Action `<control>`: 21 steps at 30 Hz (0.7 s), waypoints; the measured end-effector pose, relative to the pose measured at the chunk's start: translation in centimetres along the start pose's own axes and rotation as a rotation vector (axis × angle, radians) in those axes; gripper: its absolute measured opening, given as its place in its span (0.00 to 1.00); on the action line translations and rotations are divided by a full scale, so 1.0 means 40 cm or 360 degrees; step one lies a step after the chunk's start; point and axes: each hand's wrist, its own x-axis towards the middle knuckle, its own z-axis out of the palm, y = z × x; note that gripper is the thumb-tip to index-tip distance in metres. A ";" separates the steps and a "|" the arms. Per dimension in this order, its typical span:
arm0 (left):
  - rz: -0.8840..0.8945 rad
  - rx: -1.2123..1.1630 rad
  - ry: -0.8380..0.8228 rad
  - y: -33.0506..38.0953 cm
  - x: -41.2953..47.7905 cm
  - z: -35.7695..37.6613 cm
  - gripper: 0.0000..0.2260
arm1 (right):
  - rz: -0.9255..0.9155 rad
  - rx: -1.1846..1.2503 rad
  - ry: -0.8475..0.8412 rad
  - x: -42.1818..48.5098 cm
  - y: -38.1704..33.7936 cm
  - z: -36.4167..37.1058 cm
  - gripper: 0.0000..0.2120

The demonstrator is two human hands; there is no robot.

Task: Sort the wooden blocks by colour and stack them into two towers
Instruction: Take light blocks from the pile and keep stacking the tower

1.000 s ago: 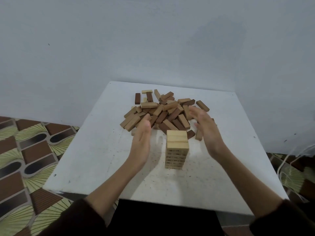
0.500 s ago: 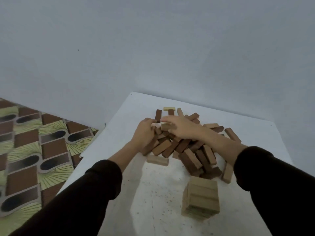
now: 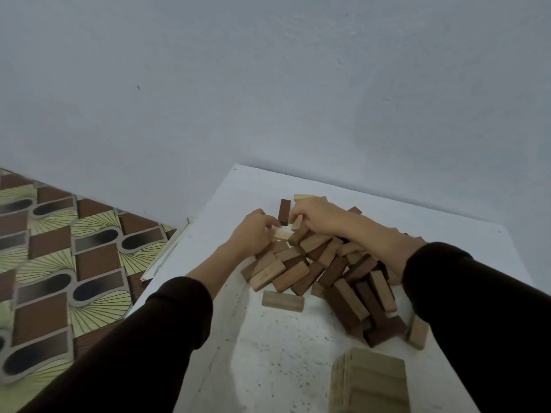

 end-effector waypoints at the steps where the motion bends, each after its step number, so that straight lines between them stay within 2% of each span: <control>1: 0.0044 0.0030 -0.0028 0.002 0.002 -0.001 0.11 | -0.0023 -0.0123 -0.0067 0.011 0.002 0.004 0.16; 3: 0.0119 0.0091 -0.0051 0.002 0.010 -0.003 0.10 | -0.0105 -0.0321 -0.0134 0.035 0.010 0.010 0.15; 8: 0.0190 0.0149 -0.0074 0.002 0.028 -0.011 0.02 | -0.0144 -0.0570 -0.0093 0.060 0.037 0.004 0.14; 10: 0.0207 0.0087 -0.0070 -0.005 0.031 -0.014 0.05 | -0.0181 -0.0595 -0.0051 0.063 0.048 0.012 0.08; 11: 0.0199 0.0031 -0.0068 -0.011 0.034 -0.018 0.07 | -0.0191 -0.0565 -0.0031 0.067 0.055 0.012 0.04; 14: 0.0137 -0.0158 0.0005 -0.023 0.037 -0.025 0.08 | -0.0104 -0.0207 0.0108 0.073 0.068 -0.015 0.11; 16: 0.0096 -0.0286 0.0118 -0.025 0.040 -0.028 0.08 | -0.0029 -0.0017 0.0251 0.081 0.078 -0.048 0.12; 20: 0.0081 -0.0447 0.0239 -0.015 0.053 -0.036 0.15 | 0.0167 -0.0017 0.0266 0.122 0.112 -0.075 0.06; 21: 0.0076 -0.0479 0.0242 -0.009 0.057 -0.036 0.15 | 0.0204 -0.0021 0.0231 0.135 0.116 -0.072 0.07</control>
